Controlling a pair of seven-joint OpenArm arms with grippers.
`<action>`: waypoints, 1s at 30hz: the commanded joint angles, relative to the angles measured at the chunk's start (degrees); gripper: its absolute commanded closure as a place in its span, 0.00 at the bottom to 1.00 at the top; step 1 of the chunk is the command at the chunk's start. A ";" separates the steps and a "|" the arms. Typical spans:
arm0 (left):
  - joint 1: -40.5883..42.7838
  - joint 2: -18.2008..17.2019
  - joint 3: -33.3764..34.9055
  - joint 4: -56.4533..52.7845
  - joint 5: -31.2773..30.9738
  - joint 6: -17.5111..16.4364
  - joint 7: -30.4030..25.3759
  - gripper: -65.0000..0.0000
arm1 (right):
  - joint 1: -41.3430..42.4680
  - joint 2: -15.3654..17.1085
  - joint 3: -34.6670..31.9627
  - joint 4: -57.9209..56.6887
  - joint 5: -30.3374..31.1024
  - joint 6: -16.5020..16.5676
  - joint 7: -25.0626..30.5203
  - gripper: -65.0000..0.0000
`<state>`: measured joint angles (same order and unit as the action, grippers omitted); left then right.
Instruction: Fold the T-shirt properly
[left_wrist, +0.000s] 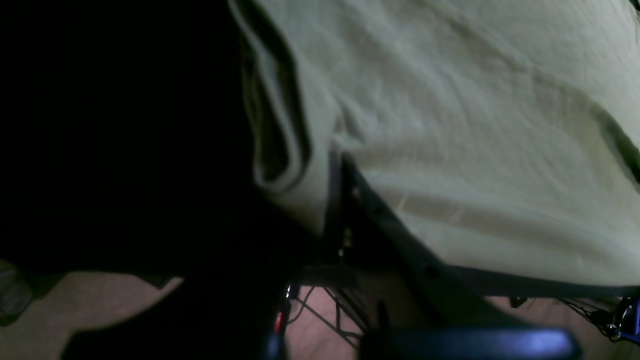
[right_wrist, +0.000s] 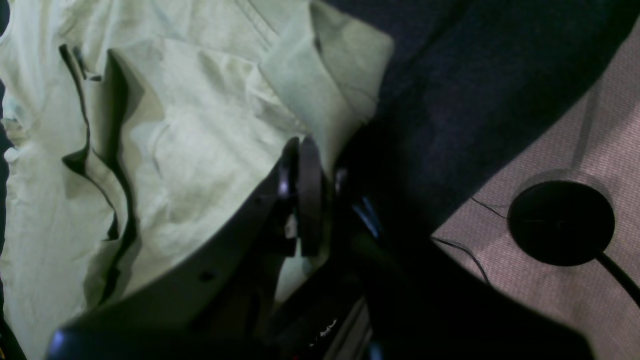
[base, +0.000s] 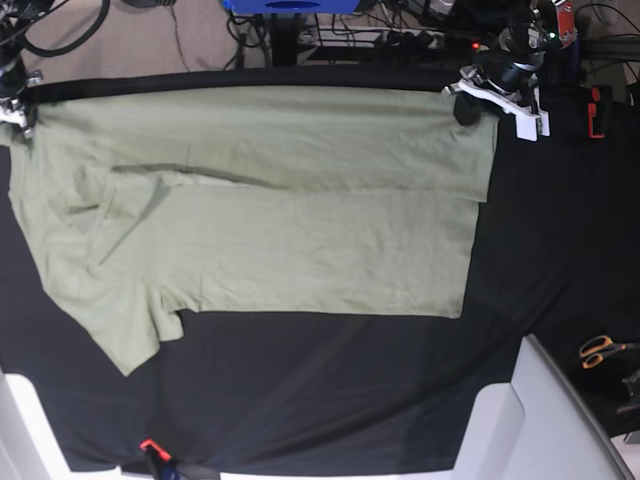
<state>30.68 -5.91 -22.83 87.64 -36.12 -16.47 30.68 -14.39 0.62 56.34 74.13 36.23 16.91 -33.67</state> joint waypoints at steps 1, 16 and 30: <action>0.49 -0.64 -0.42 0.76 -0.23 0.25 -1.18 1.00 | -0.33 1.00 0.24 0.82 0.74 0.10 1.63 1.00; 2.95 0.51 -6.31 1.38 -0.41 0.34 -1.09 0.48 | -3.50 0.83 3.14 1.43 6.98 0.28 1.63 0.18; -0.74 -2.83 -27.32 3.22 -0.50 0.07 -1.01 0.11 | 7.93 14.01 -3.81 3.89 -2.69 3.62 2.07 0.17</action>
<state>29.74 -7.97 -50.00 89.67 -36.01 -15.94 30.83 -6.48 14.57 52.29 76.77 32.40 20.23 -32.16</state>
